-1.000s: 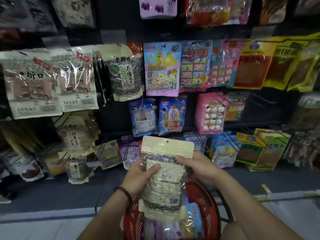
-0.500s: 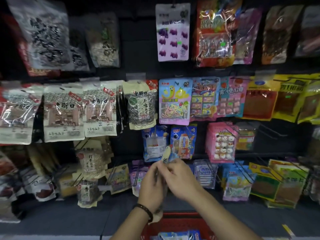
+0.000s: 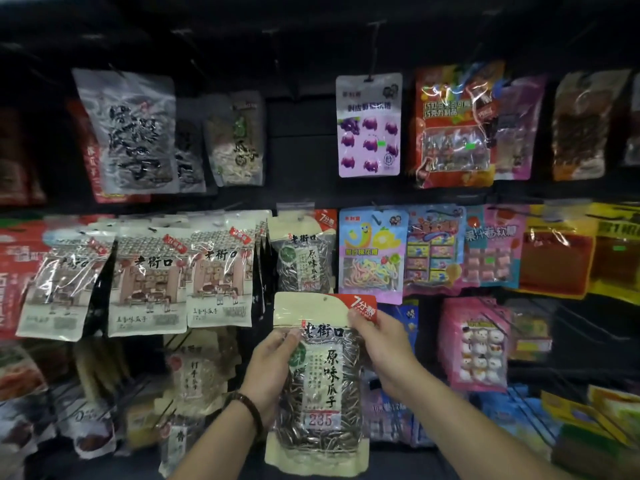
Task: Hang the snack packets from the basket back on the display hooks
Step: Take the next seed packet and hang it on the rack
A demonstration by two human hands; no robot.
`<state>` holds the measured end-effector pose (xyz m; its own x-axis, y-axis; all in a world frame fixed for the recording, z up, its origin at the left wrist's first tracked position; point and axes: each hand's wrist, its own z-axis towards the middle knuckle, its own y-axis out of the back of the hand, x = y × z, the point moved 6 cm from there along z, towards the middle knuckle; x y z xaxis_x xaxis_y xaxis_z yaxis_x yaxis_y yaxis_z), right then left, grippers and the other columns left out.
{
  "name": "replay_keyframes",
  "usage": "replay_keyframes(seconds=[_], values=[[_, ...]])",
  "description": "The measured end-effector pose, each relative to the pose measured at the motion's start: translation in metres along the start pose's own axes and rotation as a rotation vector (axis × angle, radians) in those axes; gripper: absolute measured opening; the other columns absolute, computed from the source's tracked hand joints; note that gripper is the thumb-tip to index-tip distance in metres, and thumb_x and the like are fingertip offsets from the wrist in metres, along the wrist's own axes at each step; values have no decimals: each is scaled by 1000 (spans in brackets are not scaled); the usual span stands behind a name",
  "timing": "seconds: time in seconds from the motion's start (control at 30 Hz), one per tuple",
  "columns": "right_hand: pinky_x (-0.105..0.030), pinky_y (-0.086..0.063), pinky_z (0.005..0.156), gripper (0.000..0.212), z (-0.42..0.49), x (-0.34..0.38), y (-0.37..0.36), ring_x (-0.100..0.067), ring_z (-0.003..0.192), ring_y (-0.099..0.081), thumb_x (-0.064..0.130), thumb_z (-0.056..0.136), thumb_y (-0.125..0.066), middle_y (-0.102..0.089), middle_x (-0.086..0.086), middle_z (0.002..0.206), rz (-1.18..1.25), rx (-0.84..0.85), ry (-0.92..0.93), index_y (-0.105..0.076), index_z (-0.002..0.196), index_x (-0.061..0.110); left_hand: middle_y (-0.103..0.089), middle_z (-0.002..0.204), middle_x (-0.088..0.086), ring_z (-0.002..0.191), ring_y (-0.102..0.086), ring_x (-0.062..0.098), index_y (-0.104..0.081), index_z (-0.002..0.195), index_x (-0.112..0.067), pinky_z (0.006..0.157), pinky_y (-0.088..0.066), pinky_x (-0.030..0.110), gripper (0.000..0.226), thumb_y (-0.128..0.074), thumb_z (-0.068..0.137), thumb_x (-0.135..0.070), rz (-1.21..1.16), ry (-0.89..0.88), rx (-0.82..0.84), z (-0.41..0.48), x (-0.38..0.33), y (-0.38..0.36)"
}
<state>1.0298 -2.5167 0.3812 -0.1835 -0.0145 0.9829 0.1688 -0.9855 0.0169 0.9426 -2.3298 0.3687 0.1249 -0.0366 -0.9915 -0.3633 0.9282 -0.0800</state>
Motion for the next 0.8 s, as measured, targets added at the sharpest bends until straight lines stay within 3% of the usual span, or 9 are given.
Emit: replay_keyframes(seconds=[0.13,0.2,0.27,0.3,0.37,0.43,0.5,0.6,0.8], values=[[-54,-53,107,19,29,3,-23,-22,109,-73,41,103,-65,-81,7,107,62,29,-37,-78,109,28,-76,114,-3,117,-65,23,-74,96,-26,108,-45,54,33,-68,89,-58,-9,-8,-42,32,-18,14],[-51,-52,108,23,47,12,-31,-19,113,-69,42,104,-63,-78,7,115,79,-8,-8,-74,118,28,-75,107,-4,113,-64,22,-70,94,-23,99,-49,44,33,-65,92,-56,26,-63,-72,47,-32,14],[-49,-53,107,29,64,23,-39,-21,113,-69,42,104,-63,-76,3,117,116,-57,23,-71,125,23,-67,115,-6,113,-60,19,-61,117,-25,88,-49,34,33,-65,95,-49,103,-162,-178,63,-43,18],[-46,-54,104,27,73,29,-43,-24,110,-70,41,104,-62,-77,-1,113,122,-75,36,-73,122,23,-60,127,-5,118,-57,19,-48,136,-30,93,-49,35,51,-68,93,-48,132,-217,-219,68,-48,20],[-39,-53,91,18,87,39,-48,-33,104,-69,37,106,-61,-74,-12,104,112,-109,55,-73,103,24,-32,152,-12,139,-43,22,-18,144,-54,113,-42,46,79,-73,88,-50,244,-355,-248,70,-56,18],[-36,-50,82,17,100,48,-55,-29,98,-67,33,107,-59,-72,-10,100,92,-126,83,-70,98,23,9,166,-20,155,-13,19,-7,147,-51,124,-19,43,88,-72,88,-49,546,-520,-291,65,-58,12],[-36,-52,86,24,110,58,-64,-25,101,-67,38,106,-60,-72,-4,105,99,-137,99,-71,114,18,32,162,-15,156,8,18,-7,155,-39,125,-13,46,91,-68,88,-54,835,-669,-311,60,-56,3],[-50,-54,105,38,128,67,-77,-25,114,-69,46,103,-62,-74,-2,118,148,-164,96,-68,129,19,37,162,-3,156,18,29,6,157,-45,127,-12,55,99,-61,86,-65,1040,-584,-223,74,-45,-1],[-56,-56,102,24,147,73,-82,-28,106,-71,42,105,-60,-77,-5,108,164,-161,115,-72,110,21,48,156,2,155,13,36,16,155,-47,124,-18,56,96,-56,93,-60,1102,-542,-181,93,-41,-9]])
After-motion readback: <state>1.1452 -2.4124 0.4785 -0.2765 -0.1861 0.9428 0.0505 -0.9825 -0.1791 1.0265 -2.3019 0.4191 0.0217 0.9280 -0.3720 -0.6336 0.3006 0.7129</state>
